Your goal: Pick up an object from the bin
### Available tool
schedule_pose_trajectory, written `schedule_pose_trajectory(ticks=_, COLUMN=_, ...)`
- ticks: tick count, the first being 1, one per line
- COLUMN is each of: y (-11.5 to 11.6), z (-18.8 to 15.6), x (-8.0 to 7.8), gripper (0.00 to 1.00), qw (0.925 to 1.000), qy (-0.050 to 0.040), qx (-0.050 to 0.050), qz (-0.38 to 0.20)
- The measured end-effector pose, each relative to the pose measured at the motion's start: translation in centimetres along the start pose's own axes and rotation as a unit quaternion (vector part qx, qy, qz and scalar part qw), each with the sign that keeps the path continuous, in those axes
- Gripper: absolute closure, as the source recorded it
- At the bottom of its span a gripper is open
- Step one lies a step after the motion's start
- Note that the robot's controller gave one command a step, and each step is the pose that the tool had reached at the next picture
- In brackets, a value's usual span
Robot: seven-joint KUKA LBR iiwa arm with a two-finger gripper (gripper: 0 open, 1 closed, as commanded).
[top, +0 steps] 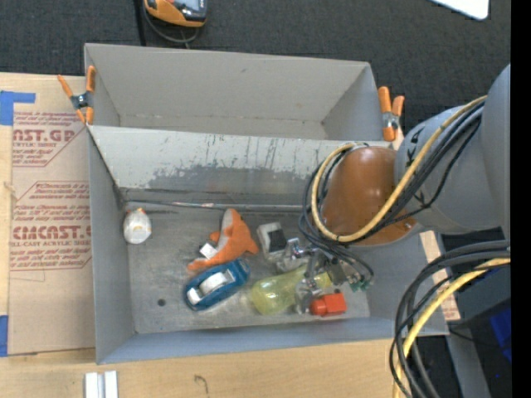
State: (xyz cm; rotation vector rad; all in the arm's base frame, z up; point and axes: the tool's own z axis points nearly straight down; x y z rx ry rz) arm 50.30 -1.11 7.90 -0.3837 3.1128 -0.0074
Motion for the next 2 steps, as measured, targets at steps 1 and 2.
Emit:
schedule_pose_trajectory(ticks=1, y=0.0, z=0.0, x=0.0, gripper=1.00, qw=1.0000, qy=-0.0001, qx=0.000, qz=0.000)
schedule_pose_trajectory(ticks=2, y=4.0, z=-16.8, x=-1.3, gripper=1.00, qw=0.9999, qy=-0.0016, qx=-0.002, qz=-0.016)
